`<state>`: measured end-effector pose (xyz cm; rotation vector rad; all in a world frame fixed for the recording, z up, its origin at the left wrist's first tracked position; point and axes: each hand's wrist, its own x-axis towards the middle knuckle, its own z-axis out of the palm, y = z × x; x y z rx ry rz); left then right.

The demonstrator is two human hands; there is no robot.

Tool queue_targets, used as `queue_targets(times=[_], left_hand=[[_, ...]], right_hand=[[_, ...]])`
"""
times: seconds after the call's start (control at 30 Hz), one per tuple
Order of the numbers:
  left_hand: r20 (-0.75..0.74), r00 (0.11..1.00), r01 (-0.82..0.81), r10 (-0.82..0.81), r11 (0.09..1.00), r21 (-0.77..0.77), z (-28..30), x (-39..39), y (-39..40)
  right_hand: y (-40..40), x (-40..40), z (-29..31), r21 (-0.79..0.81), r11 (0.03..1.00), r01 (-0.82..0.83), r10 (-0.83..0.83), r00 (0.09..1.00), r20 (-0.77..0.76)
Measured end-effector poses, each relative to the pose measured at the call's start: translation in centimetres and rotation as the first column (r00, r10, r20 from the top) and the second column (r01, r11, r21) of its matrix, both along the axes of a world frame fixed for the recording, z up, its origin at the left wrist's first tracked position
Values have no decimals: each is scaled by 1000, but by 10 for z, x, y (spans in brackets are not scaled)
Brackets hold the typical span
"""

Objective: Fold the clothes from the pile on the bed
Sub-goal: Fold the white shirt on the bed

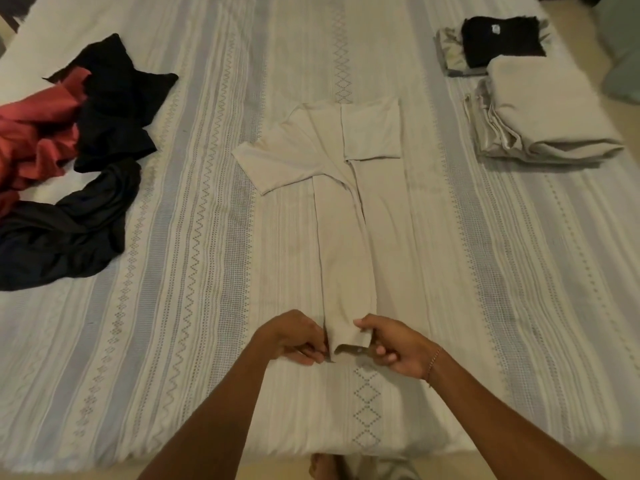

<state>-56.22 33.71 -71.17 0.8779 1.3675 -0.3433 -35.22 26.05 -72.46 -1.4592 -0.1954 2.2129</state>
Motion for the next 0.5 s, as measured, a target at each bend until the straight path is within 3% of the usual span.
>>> queue_targets(times=[0.23,0.3,0.4,0.5], left_hand=[[130,950,-278,283,959,-52,-2,-12,-8],[148,956,-252,252,968,-19,-6,-9,-15],[137,974,-192,183,980,56,-10,-5,-25],[131,973,-204,192,976,82,-18,-9,-29]], right_hand=[[-9,-14,-3,-82,991,104,-118,974,-192],[-15,-17,-2,-70,996,57,-64,993,-103],[-25,-21,2,-15,999,-37,39,988,150],[-32,-21,6,65,996,-64,47,972,231]])
